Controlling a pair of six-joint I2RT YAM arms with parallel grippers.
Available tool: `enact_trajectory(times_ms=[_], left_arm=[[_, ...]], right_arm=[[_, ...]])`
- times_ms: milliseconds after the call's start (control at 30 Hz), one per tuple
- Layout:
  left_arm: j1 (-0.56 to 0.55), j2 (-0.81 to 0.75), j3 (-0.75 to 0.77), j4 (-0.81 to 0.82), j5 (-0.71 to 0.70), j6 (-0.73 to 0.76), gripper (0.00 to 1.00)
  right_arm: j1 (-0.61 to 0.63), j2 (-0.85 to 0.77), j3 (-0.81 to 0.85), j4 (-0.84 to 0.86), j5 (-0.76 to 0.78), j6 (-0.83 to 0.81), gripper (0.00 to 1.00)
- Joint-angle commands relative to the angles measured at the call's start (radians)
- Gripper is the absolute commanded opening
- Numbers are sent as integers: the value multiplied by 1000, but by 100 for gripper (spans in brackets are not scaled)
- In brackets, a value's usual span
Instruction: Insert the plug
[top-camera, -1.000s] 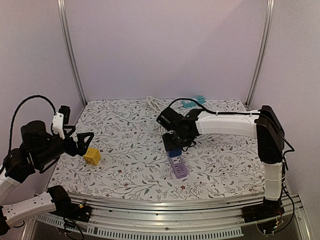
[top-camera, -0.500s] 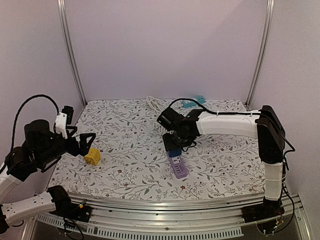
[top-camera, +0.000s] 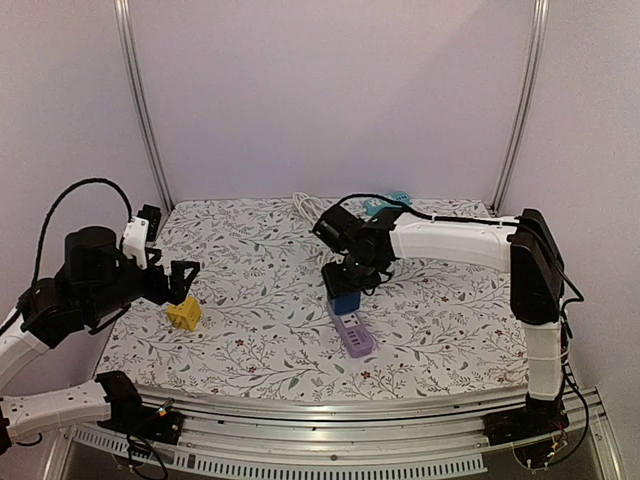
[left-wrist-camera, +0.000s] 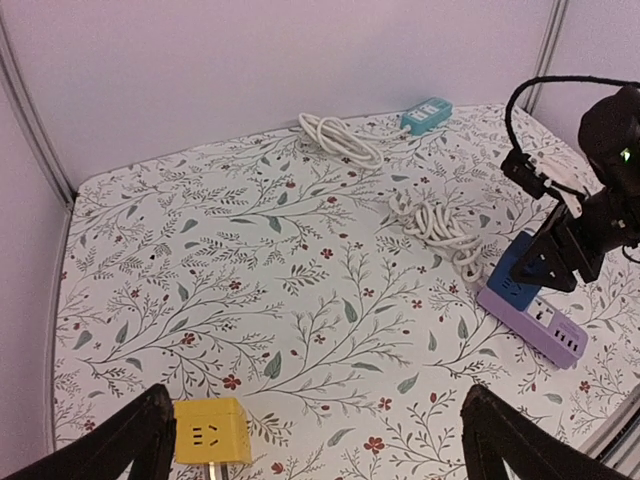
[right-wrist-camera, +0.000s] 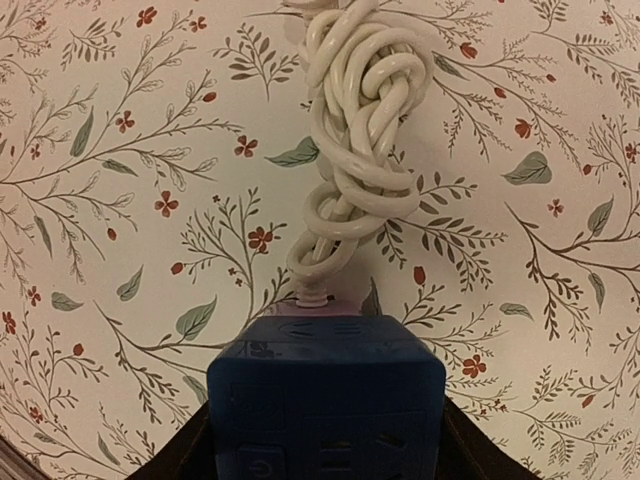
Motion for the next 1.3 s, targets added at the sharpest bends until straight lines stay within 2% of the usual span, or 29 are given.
enact_trajectory(times_ms=[0,100,233,400,600,733,933,1100,1267], left_arm=[[5,61,66,-2,-16,-16,99],[5,112,93,15,-16,-16,99],[6,172,127,33,-10,-27,99],[5,214,163,44,-17,-58,99],[7,237,221,0,-56,-119,100],[14,266,315,-123,-171,-182,99],[98,432,569,-457,-272,-299,99],[201,495,698,-635,-242,-367,100],[296,520,765,-753,-189,-405,99]], right_arm=[[-17,-11,82,-17,-46,-49,65],[-31,-30,118,-16,-54,-67,79],[-44,-52,147,-22,-59,-97,90],[-73,-80,190,-16,-82,-136,94],[-188,-119,242,31,-139,-140,95],[-272,-143,232,53,-186,-120,95],[-367,-203,117,112,-209,-100,95],[-410,-257,18,150,-201,-124,96],[-474,-311,-76,193,-208,-124,97]])
